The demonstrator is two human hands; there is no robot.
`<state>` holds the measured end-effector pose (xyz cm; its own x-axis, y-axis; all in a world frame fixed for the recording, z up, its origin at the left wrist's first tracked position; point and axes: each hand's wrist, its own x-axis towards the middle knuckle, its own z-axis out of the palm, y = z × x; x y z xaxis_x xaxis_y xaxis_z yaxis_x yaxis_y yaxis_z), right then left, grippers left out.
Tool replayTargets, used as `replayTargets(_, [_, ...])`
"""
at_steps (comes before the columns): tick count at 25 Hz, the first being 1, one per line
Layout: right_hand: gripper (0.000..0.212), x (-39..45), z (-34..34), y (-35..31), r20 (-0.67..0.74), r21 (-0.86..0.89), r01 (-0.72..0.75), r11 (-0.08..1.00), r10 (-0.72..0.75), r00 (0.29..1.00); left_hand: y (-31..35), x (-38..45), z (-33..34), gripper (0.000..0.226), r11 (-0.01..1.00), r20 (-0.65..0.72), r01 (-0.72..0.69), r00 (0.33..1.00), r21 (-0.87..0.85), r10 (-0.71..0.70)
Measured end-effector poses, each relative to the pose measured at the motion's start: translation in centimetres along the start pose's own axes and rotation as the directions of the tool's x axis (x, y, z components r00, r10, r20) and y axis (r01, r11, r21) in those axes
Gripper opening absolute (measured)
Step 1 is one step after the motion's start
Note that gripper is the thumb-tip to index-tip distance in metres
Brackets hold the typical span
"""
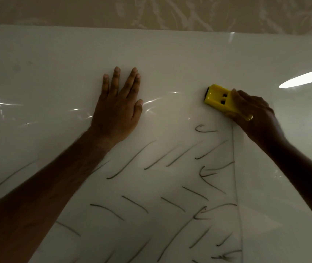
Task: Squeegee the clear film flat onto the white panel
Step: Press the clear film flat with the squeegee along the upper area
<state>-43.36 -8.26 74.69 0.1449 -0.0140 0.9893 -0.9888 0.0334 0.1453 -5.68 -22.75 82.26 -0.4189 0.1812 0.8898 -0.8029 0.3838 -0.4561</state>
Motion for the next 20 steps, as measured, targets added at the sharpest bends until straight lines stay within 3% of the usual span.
replayTargets(5, [0.066,5.0,0.4,-1.3,-0.046,0.112,-0.163,0.98,0.169,0.985,0.1,0.3,-0.1,0.069,1.0,0.016,-0.025,1.0,-0.013,0.025])
replayTargets(10, [0.064,-0.1,1.5,-4.1,-0.001,0.045,0.068,0.997,-0.068,0.998,0.1,0.2,-0.2,0.069,0.999,0.008,-0.025,1.0,-0.02,0.025])
replayTargets(14, [0.061,-4.5,0.3,-1.2,0.026,0.033,0.099,0.995,-0.1,0.995,0.2,0.2,-0.2,0.069,0.999,0.007,-0.027,1.0,-0.027,0.027])
replayTargets(20, [0.062,0.4,0.1,0.2,-0.026,0.008,-0.084,0.996,0.084,0.996,0.3,0.3,-0.1,0.07,0.999,0.006,-0.031,1.0,-0.024,0.031])
